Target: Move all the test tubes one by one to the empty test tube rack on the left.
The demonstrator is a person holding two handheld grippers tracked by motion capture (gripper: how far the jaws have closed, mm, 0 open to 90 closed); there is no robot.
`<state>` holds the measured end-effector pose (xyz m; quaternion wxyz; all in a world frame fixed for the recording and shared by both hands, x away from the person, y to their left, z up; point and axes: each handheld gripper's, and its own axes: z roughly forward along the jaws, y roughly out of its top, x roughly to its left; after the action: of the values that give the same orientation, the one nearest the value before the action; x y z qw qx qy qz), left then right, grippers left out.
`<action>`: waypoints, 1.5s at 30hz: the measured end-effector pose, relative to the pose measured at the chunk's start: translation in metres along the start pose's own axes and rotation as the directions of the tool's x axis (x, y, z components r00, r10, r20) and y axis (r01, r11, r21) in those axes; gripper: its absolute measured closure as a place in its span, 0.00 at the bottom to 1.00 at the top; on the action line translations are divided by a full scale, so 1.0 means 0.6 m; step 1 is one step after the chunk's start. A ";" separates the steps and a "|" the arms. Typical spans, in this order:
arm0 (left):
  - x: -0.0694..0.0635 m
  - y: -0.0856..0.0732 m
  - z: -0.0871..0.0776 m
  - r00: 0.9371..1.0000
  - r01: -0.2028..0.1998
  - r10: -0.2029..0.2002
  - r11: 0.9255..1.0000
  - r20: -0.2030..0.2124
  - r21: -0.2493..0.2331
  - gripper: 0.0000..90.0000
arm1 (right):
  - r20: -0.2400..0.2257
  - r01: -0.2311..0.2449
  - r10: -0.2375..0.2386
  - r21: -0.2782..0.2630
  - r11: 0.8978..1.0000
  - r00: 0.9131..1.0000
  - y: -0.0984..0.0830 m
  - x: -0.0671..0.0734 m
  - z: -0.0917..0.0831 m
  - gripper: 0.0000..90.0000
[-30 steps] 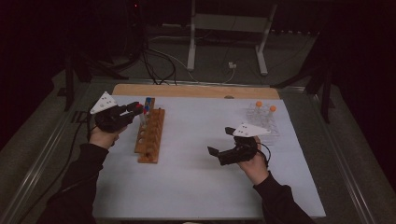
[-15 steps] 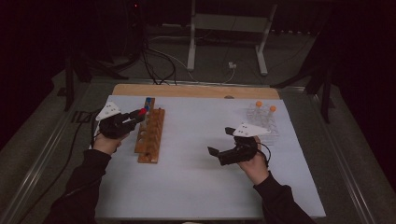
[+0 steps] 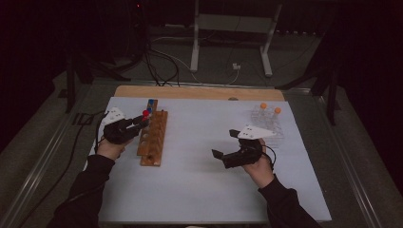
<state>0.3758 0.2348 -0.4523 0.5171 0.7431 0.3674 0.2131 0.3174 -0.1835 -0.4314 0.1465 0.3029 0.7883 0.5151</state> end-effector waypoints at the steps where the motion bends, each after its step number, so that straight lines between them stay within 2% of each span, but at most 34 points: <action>1: 0.001 0.000 0.000 1.000 0.001 -0.001 1.000 0.003 0.001 0.79 | 0.000 -0.001 0.001 -0.001 1.000 1.000 0.000 0.000 0.000 0.00; 5: 0.001 0.002 -0.006 1.000 0.009 -0.008 1.000 0.025 -0.018 0.77 | 0.000 -0.001 0.001 -0.003 1.000 1.000 0.001 -0.001 -0.002 0.00; 11: -0.022 0.011 -0.023 0.998 -0.010 0.012 0.999 0.055 -0.042 0.54 | 0.010 -0.002 0.002 -0.018 1.000 1.000 0.004 -0.008 -0.011 0.00; 15: -0.037 0.014 -0.030 0.997 -0.016 0.019 0.999 0.072 -0.047 0.42 | 0.027 -0.004 0.004 -0.033 0.999 1.000 0.009 -0.019 -0.022 0.00; 22: -0.050 0.015 -0.034 0.997 -0.022 0.025 0.999 0.072 -0.045 0.25 | 0.076 -0.017 0.022 -0.063 0.998 0.997 0.016 -0.048 -0.052 0.00; 24: -0.053 0.015 -0.034 0.998 -0.027 0.029 0.999 0.050 -0.040 0.20 | 0.091 -0.024 0.030 -0.066 0.998 0.995 0.015 -0.063 -0.062 0.00; 27: -0.056 0.017 -0.035 0.997 -0.021 0.024 0.999 0.073 -0.044 0.13 | 0.133 -0.037 0.046 -0.065 0.997 0.990 0.012 -0.087 -0.075 0.00; 29: -0.058 0.019 -0.037 0.994 -0.015 0.020 0.999 0.111 -0.042 0.09 | 0.170 -0.052 0.063 -0.072 0.996 0.983 0.009 -0.105 -0.087 0.00; 31: -0.063 0.021 -0.037 0.991 -0.021 0.026 0.999 0.131 -0.037 0.04 | 0.211 -0.060 0.075 -0.077 0.995 0.975 0.006 -0.122 -0.100 0.00; 34: -0.069 0.020 -0.035 0.987 -0.029 0.034 0.999 0.157 -0.035 0.03 | 0.259 -0.072 0.094 -0.095 0.993 0.961 0.000 -0.146 -0.118 0.00; 41: -0.076 0.019 -0.031 0.982 -0.044 0.048 0.999 0.181 -0.025 0.03 | 0.372 -0.108 0.131 -0.082 0.991 0.919 -0.026 -0.198 -0.137 0.00; 45: -0.075 0.019 -0.031 0.980 -0.037 0.042 0.999 0.194 -0.028 0.03 | 0.405 -0.142 0.153 -0.058 0.988 0.901 -0.046 -0.226 -0.132 0.00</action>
<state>0.3378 0.2096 -0.4321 0.5551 0.7612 0.2979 0.1541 0.3704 -0.3339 -0.4337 0.2725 0.4603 0.7083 0.4606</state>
